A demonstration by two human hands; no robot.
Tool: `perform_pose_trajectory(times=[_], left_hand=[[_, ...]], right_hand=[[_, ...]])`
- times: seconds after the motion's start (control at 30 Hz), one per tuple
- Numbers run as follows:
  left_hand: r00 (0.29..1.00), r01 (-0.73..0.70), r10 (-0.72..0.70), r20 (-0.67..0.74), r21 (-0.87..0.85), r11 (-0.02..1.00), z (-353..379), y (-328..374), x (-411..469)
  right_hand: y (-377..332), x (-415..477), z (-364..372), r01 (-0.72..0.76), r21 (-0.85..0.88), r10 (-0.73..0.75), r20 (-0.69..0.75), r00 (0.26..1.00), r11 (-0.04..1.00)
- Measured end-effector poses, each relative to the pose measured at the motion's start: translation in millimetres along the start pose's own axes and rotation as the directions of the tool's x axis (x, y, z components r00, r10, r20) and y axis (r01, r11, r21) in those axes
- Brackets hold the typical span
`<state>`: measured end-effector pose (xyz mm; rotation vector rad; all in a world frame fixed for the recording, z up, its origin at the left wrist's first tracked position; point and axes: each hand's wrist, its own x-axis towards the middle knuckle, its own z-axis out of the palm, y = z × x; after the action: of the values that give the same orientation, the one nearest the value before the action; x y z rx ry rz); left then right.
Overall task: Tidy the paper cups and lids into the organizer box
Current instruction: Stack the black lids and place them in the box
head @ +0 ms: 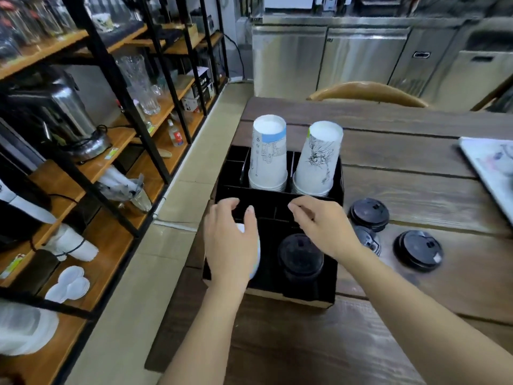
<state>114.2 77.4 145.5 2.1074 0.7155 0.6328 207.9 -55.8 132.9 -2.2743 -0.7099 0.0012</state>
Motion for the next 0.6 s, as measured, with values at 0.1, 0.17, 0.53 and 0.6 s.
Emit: perform_pose_trajectory(times=[0.1,0.17,0.53,0.6], left_hand=[[0.961,-0.171,0.197,0.194,-0.142,0.975,35.8,42.5,-21.7],[0.908,-0.133,0.203,0.366,-0.208,0.969,68.3,59.3,-36.1],[0.734,0.180,-0.255,0.629,0.182,0.967,203.3,51.4,-70.4],[0.710,0.259,-0.326,0.624,0.200,0.945,217.6,48.3,-67.8]], right_hand=[[31.1,-18.2,-26.5,-0.077,0.053,0.084,-0.161,0.983,0.996],[53.9,-27.3,-41.8,-0.162,0.061,0.171,-0.205,0.964,0.985],[164.1,-53.4,-51.7,-0.543,0.050,0.513,0.266,0.816,0.838],[178.4,-53.1,-46.2,-0.583,0.095,0.516,0.367,0.774,0.807]])
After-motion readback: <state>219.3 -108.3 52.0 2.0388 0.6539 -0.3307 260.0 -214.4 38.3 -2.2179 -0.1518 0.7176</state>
